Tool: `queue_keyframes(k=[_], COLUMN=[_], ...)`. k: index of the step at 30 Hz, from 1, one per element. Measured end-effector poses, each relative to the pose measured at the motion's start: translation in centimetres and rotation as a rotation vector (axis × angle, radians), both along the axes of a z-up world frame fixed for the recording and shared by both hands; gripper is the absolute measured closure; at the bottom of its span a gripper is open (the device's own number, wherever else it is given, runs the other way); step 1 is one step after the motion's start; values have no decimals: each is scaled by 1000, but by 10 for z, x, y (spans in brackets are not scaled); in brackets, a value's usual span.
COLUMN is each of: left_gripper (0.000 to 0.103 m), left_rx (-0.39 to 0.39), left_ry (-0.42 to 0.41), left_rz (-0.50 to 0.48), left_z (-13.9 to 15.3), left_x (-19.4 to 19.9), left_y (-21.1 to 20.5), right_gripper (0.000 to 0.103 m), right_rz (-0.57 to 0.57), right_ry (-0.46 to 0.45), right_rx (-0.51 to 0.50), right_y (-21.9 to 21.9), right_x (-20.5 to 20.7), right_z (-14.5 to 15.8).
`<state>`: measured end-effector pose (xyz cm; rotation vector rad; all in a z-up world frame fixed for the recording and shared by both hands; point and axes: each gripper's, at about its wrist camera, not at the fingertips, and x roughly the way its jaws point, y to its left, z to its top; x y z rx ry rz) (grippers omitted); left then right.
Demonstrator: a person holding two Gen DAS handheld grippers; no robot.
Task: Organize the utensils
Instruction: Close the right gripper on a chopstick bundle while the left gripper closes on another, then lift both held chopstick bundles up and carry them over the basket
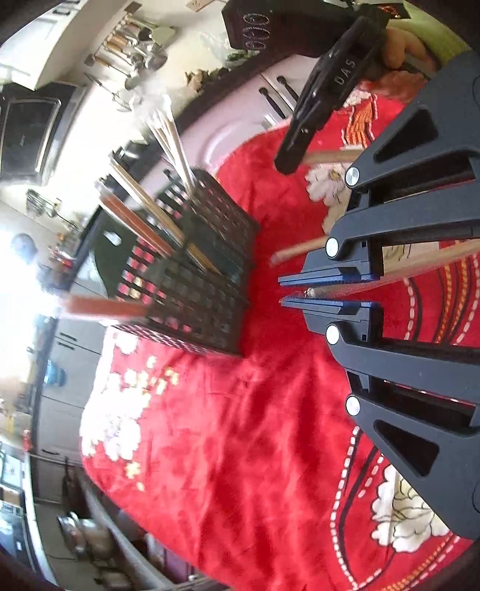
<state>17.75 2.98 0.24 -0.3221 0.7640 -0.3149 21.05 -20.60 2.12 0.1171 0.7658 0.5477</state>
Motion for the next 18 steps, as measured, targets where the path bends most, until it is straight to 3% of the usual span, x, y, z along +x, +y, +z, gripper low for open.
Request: queue_keyframes(k=[18], left_gripper=[100], left_rx=[4], left_ry=[-215], left_rz=[10], left_z=[85], left_x=[-21], left_y=[5], right_gripper=[98], right_rz=[17], right_ry=[-185], right_rx=[53], right_y=[-8], right_x=[-26], right_z=[62])
